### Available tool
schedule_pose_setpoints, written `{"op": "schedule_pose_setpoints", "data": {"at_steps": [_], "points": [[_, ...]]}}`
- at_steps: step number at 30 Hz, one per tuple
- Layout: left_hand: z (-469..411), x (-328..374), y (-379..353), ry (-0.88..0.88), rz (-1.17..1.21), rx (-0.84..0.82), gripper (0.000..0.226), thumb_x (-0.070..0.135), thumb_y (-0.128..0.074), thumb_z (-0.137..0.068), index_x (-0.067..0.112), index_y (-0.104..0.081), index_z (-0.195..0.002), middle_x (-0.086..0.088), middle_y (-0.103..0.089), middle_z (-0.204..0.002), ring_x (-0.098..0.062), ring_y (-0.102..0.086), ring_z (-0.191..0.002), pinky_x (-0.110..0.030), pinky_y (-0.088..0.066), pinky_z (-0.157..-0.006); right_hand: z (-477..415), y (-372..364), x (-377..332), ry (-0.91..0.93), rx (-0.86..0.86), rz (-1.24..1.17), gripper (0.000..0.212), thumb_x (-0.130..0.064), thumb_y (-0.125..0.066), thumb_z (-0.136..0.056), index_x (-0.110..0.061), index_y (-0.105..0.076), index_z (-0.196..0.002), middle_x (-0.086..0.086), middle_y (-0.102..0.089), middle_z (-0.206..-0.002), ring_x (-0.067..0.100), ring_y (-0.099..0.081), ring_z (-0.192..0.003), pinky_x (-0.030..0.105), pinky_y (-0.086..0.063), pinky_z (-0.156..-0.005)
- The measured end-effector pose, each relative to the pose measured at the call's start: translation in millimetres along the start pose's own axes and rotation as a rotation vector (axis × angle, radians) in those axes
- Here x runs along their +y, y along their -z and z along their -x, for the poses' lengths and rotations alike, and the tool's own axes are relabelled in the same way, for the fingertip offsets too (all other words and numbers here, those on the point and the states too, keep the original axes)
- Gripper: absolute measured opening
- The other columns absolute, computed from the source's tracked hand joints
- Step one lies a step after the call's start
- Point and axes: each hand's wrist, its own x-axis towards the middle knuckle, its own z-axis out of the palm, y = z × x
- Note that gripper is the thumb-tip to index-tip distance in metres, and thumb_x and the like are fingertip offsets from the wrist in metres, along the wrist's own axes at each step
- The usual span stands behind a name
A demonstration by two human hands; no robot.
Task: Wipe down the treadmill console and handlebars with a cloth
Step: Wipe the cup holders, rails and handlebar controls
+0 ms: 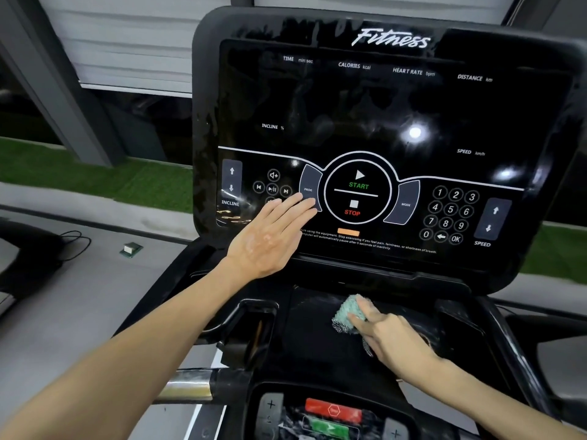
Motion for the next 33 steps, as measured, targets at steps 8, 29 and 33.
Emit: {"op": "schedule_pose_setpoints", "data": {"at_steps": [8, 29, 33], "points": [[0, 1, 0, -0.003, -0.009, 0.005, 0.047, 0.016, -0.042, -0.099, 0.005, -0.039, -0.144, -0.011, -0.041, -0.152, -0.028, -0.036, -0.141, -0.044, -0.032, -0.114, -62, -4, -40, 0.354, 0.199, -0.205, 0.054, 0.0, -0.068, -0.076, -0.017, -0.058, -0.127, 0.007, -0.055, -0.133, 0.025, -0.066, -0.093, 0.031, -0.057, -0.063], [0, 2, 2, 0.0, 0.009, -0.002, 0.046, 0.014, -0.044, -0.098, 0.004, -0.044, -0.142, -0.012, -0.043, -0.15, -0.029, -0.036, -0.141, -0.043, -0.031, -0.114, -67, -14, -45, 0.347, 0.151, -0.441, 0.034, -0.009, -0.061, -0.09, -0.019, -0.067, -0.121, 0.009, -0.06, -0.133, 0.024, -0.059, -0.119, 0.038, -0.05, -0.098], [0, 2, 2, 0.002, 0.013, 0.008, 0.046, 0.013, -0.046, -0.097, 0.003, -0.045, -0.142, -0.012, -0.043, -0.15, -0.029, -0.037, -0.141, -0.044, -0.032, -0.114, -55, -17, -45, 0.448, -0.012, -0.522, 0.031, -0.007, -0.066, -0.089, -0.016, -0.068, -0.118, 0.007, -0.056, -0.134, 0.013, -0.049, -0.129, 0.029, -0.038, -0.11]]}}
